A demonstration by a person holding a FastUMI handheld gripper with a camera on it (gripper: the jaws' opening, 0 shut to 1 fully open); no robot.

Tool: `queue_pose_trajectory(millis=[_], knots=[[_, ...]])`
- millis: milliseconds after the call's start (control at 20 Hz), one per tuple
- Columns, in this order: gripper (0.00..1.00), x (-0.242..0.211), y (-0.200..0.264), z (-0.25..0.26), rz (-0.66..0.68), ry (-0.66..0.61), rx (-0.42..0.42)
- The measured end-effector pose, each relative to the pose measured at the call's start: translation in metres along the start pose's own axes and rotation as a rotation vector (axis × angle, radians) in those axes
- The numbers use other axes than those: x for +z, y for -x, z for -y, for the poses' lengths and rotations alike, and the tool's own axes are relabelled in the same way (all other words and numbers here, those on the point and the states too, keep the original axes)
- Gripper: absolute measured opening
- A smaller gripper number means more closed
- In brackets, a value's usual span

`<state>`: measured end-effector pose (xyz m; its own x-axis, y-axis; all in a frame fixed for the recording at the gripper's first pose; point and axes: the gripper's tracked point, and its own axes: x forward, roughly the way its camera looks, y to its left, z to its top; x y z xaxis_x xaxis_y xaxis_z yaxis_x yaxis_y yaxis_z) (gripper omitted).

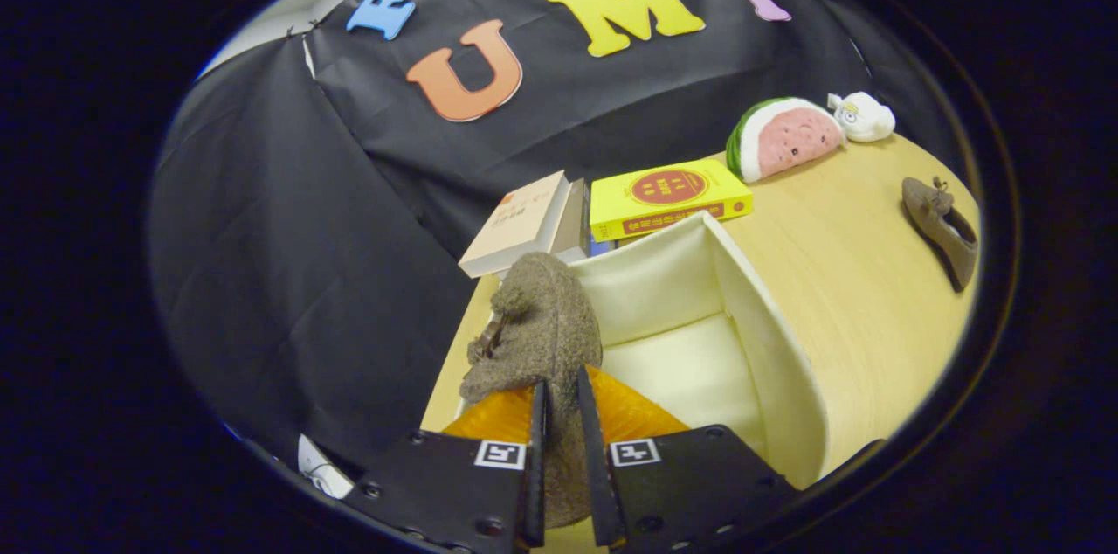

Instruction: Open the storage box then place both shoes into the box .Put the left shoe in first, then the right shoe, with the right side of both shoes facing outward in a uniform manner.

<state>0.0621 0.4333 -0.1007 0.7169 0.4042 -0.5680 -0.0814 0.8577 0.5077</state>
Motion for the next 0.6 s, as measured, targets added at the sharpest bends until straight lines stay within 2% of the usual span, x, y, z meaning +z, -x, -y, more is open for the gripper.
queue_pose_trajectory(millis=[50, 150, 300, 350, 450, 600], knots=[[0.24, -0.003, -0.002, -0.001, -0.008, 0.005, 0.010], [0.40, -0.007, -0.003, 0.000, -0.030, 0.015, 0.022], [0.64, -0.018, -0.002, 0.003, -0.076, 0.079, -0.004], [0.63, -0.019, 0.002, 0.006, -0.074, 0.104, -0.019], [0.70, -0.022, 0.007, 0.006, -0.086, 0.143, -0.028], [0.79, -0.017, 0.016, -0.006, -0.066, 0.180, 0.011]])
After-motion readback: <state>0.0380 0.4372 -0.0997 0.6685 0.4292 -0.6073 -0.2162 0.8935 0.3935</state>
